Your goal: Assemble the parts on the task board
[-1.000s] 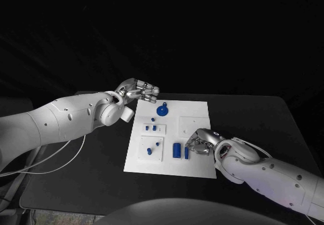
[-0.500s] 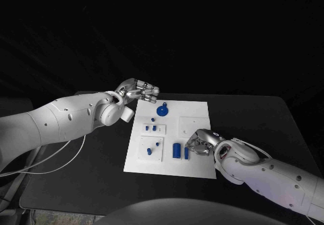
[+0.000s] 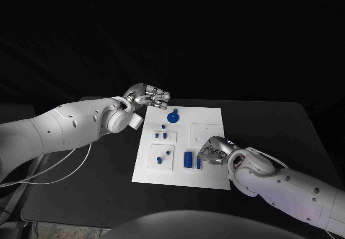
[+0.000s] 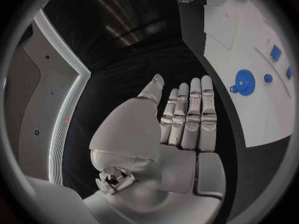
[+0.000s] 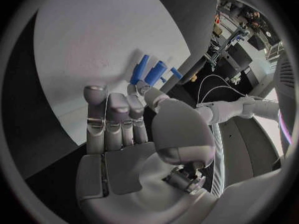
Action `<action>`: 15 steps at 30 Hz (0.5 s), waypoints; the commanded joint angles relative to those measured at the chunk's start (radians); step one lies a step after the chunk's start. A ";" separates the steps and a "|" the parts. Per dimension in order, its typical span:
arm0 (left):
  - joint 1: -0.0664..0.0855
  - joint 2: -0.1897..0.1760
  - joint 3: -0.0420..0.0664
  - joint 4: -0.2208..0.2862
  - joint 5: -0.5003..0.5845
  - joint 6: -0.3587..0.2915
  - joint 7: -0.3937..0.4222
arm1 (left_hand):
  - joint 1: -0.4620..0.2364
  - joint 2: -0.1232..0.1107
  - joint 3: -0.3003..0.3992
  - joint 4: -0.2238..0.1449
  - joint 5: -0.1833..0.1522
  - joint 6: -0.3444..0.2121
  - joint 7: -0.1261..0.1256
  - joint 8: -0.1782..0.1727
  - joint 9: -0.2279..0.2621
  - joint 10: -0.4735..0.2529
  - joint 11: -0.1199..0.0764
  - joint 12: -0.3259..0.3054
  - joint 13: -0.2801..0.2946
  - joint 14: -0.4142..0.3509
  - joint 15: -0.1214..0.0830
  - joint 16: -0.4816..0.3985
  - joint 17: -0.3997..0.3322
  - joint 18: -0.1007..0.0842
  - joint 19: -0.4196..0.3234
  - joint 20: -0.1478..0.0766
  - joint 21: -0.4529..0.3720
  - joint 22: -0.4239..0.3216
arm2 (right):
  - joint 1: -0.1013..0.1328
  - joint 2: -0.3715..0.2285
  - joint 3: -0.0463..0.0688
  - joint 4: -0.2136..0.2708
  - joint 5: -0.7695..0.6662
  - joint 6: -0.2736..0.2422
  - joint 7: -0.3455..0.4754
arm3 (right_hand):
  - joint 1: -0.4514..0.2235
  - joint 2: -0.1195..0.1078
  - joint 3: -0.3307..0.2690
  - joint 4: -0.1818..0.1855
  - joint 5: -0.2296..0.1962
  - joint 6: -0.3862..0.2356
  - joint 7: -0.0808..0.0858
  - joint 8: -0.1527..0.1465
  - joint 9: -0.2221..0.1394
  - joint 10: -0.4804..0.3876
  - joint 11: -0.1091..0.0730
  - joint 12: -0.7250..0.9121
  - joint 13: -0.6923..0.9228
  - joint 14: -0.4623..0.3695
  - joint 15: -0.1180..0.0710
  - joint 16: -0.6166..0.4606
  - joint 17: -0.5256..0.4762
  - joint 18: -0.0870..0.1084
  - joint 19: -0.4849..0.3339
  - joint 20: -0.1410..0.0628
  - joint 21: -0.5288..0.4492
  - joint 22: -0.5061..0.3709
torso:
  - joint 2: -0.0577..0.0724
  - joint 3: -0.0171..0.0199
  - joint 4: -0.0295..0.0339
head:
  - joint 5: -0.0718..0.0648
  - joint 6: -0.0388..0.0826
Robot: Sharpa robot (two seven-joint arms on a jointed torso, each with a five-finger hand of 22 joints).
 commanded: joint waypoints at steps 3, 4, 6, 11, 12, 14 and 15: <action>0.001 0.001 0.001 0.003 -0.001 0.003 0.007 | 0.004 0.009 -0.002 0.002 -0.004 -0.005 0.000 -0.002 0.000 -0.004 0.002 -0.004 0.000 0.000 0.003 0.001 0.002 -0.005 0.005 0.003 -0.004 -0.001 | -0.002 0.002 -0.001 -0.001 -0.018 -0.002 -0.019 | 0.004 -0.012 0.000 0.008 -0.013 0.000 -0.008 0.004 -0.002 0.000 -0.005 0.004 0.001 0.000 -0.007 0.005 -0.002 0.002 0.050 -0.007 0.001 -0.001 | 0.000 0.0002 -0.0004 | 0.000 -0.002; 0.001 0.001 0.001 0.003 -0.001 0.003 0.007 | 0.004 0.009 -0.002 0.002 -0.004 -0.005 0.000 -0.002 0.000 -0.004 0.002 -0.004 0.000 0.000 0.003 0.001 0.002 -0.005 0.005 0.003 -0.004 -0.001 | -0.002 0.002 -0.001 -0.001 -0.020 -0.002 -0.020 | 0.005 -0.012 0.000 0.007 -0.016 0.001 -0.008 0.004 -0.002 0.000 -0.005 0.004 0.001 0.000 -0.007 0.005 -0.002 0.002 0.050 -0.007 0.002 -0.001 | 0.000 0.0002 -0.0004 | 0.000 -0.002; 0.001 0.001 0.001 0.003 -0.001 0.003 0.007 | 0.004 0.009 -0.002 0.002 -0.004 -0.005 0.000 -0.002 0.000 -0.004 0.002 -0.004 0.000 0.000 0.003 0.001 0.002 -0.005 0.005 0.003 -0.004 -0.001 | -0.002 0.003 -0.001 -0.001 -0.023 -0.002 -0.022 | 0.008 -0.010 0.000 0.006 -0.017 0.003 -0.009 0.004 -0.002 0.001 -0.006 0.005 0.001 0.001 -0.007 0.005 -0.002 0.001 0.050 -0.007 0.002 -0.002 | 0.000 0.0001 -0.0003 | 0.000 -0.003; 0.001 0.000 0.001 0.004 -0.001 0.003 0.007 | 0.004 0.009 -0.002 0.002 -0.004 -0.005 0.000 -0.002 0.000 -0.004 0.002 -0.004 0.000 0.000 0.003 0.001 0.002 -0.005 0.005 0.003 -0.004 -0.001 | -0.003 0.007 -0.001 -0.005 -0.047 -0.006 -0.030 | 0.041 0.011 0.008 -0.031 -0.034 0.015 -0.009 0.005 0.003 0.003 -0.006 0.006 0.001 0.001 -0.007 0.006 -0.002 0.000 0.050 -0.007 0.003 -0.002 | 0.000 0.0002 0.0000 | 0.000 -0.004; 0.001 0.000 0.001 0.004 -0.001 0.003 0.006 | 0.004 0.009 -0.002 0.002 -0.004 -0.005 0.000 -0.002 0.000 -0.004 0.002 -0.004 0.000 0.000 0.003 0.001 0.002 -0.005 0.005 0.003 -0.004 -0.001 | -0.004 0.007 -0.001 -0.005 -0.051 -0.007 -0.031 | 0.047 0.014 0.009 -0.039 -0.034 0.017 -0.008 0.005 0.004 0.004 -0.006 0.005 0.001 0.001 -0.007 0.005 -0.003 -0.001 0.050 -0.007 0.006 -0.001 | 0.000 0.0000 -0.0001 | 0.000 -0.005; 0.001 0.000 0.001 0.004 -0.001 0.003 0.006 | 0.004 0.009 -0.002 0.002 -0.004 -0.005 0.000 -0.002 0.000 -0.004 0.002 -0.004 0.000 0.000 0.003 0.001 0.002 -0.005 0.005 0.003 -0.004 -0.001 | -0.006 0.009 -0.001 -0.006 -0.064 -0.011 -0.035 | 0.054 0.021 0.009 -0.054 -0.036 0.021 -0.007 0.004 0.008 0.006 -0.006 0.006 0.001 0.001 -0.006 0.006 -0.002 -0.002 0.049 -0.006 0.007 0.000 | 0.000 0.0000 -0.0003 | 0.000 -0.006; 0.001 0.000 0.001 0.004 -0.001 0.003 0.006 | 0.004 0.009 -0.002 0.002 -0.004 -0.005 0.000 -0.002 0.000 -0.004 0.002 -0.004 0.000 0.000 0.003 0.001 0.002 -0.005 0.005 0.003 -0.004 -0.001 | -0.007 0.010 -0.001 -0.006 -0.070 -0.014 -0.037 | 0.054 0.026 0.006 -0.065 -0.036 0.024 -0.007 0.005 0.011 0.006 -0.006 0.005 0.001 0.001 -0.005 0.007 -0.002 -0.002 0.050 -0.006 0.009 0.001 | 0.000 0.0001 -0.0002 | 0.000 -0.006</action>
